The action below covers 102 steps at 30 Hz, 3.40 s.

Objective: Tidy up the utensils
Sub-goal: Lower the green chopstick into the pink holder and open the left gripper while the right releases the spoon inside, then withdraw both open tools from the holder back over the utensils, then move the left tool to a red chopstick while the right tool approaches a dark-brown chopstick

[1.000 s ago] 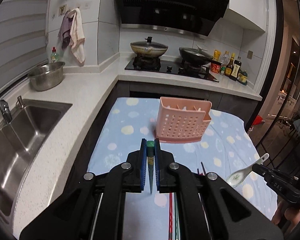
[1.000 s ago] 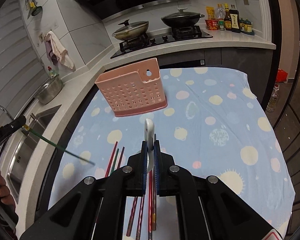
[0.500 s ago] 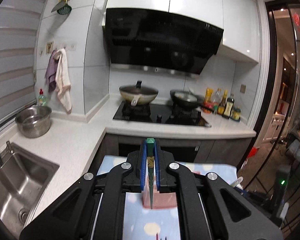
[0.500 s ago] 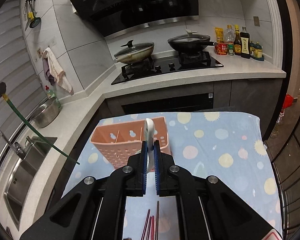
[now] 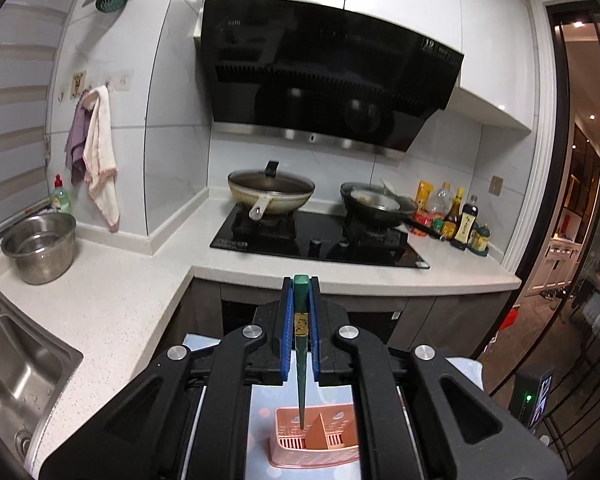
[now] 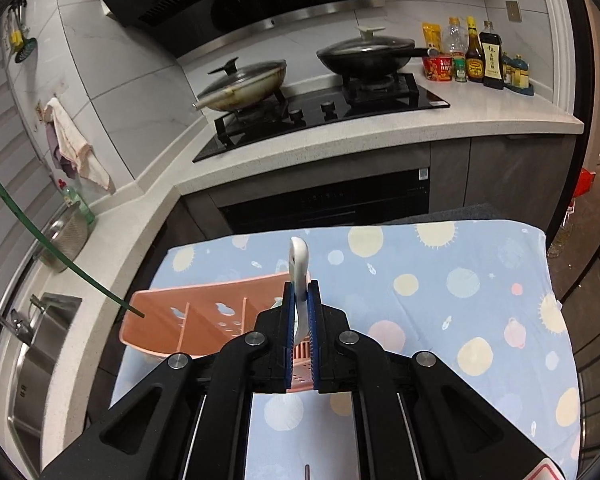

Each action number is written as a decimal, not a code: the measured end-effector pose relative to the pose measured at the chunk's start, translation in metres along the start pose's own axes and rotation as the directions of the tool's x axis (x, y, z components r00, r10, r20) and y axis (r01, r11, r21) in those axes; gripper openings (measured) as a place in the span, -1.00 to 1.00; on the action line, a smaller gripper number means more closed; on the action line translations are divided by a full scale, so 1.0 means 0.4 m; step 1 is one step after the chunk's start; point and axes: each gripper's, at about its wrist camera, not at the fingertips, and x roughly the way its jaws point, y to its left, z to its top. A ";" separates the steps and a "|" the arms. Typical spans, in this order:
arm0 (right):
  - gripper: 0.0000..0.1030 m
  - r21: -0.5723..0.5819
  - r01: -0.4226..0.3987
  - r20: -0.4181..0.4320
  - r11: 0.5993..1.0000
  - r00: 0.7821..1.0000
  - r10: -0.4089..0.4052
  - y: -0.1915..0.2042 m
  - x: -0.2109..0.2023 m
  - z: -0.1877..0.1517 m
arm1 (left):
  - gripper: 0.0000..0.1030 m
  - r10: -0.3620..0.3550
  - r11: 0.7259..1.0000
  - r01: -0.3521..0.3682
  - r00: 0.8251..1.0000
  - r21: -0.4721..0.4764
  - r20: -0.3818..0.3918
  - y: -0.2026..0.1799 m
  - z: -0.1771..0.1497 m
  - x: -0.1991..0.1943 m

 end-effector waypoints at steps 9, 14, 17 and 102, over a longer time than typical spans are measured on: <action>-0.85 -0.040 0.024 -0.041 0.999 0.999 -0.025 0.016 0.060 -0.029 | -0.86 -0.002 0.999 -0.001 0.994 -0.035 -0.106 0.036 -0.102 0.090; -0.55 -0.047 0.045 -0.004 0.998 0.999 -0.045 0.024 0.036 -0.025 | -0.21 0.036 0.999 -0.039 0.993 -0.031 -0.112 0.043 -0.126 0.094; -0.54 -0.051 0.044 0.010 0.998 0.999 -0.044 0.025 0.013 -0.023 | -0.15 0.049 0.998 -0.052 0.993 -0.026 -0.104 0.048 -0.132 0.082; -0.56 -0.105 0.047 -0.273 0.993 0.959 -0.074 -0.010 -0.305 -0.794 | -0.67 0.055 0.998 -0.031 0.810 0.050 -0.584 0.040 -0.979 -0.348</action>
